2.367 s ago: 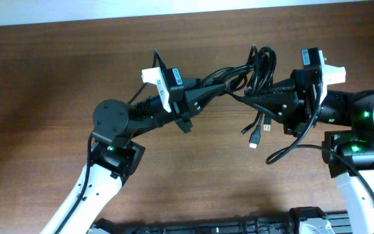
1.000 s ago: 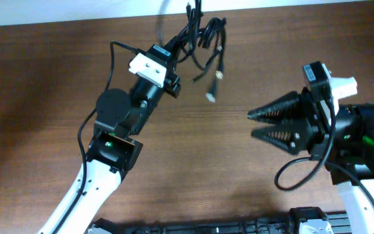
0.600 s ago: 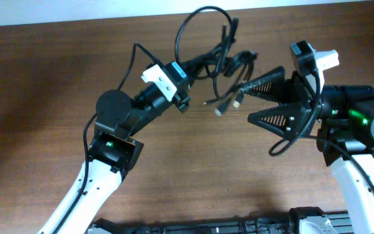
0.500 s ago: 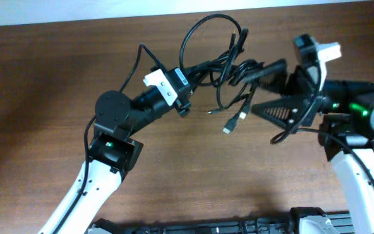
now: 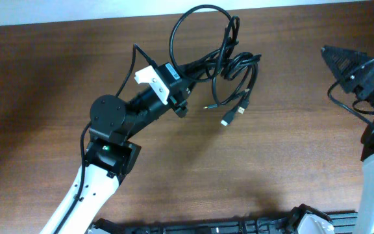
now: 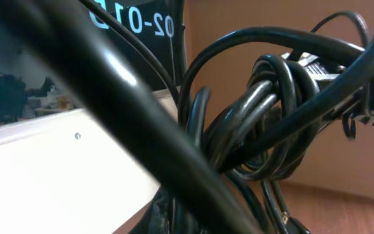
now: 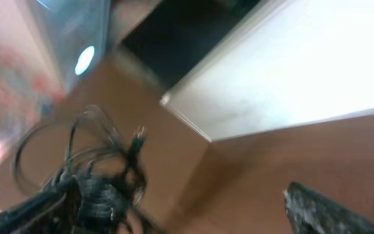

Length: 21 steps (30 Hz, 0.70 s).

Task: Untangle cables
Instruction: 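Open the right gripper and withdraw it to the right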

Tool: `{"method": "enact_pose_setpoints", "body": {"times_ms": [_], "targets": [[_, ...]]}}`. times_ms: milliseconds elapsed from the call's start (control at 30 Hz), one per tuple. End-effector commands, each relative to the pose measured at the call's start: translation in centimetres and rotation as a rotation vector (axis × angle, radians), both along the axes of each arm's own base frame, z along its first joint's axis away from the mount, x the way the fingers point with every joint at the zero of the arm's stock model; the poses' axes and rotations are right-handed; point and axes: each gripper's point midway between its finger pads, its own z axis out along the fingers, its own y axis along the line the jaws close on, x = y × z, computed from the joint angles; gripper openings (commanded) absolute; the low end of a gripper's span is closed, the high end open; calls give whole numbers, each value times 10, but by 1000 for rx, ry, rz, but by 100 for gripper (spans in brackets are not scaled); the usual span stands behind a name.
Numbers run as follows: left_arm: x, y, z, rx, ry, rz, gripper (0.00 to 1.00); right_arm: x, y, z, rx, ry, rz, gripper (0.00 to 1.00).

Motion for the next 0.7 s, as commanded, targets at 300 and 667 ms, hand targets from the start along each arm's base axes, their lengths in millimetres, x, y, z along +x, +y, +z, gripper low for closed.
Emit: {"method": "enact_pose_setpoints", "body": {"times_ms": [300, 667], "targets": [[-5, 4, 10, -31, -1, 2, 0, -6, 60, -23, -801, -544, -182, 99], [-46, -15, 2, 41, -33, -255, 0, -103, 130, 16, -758, -1117, 257, 84]]}}
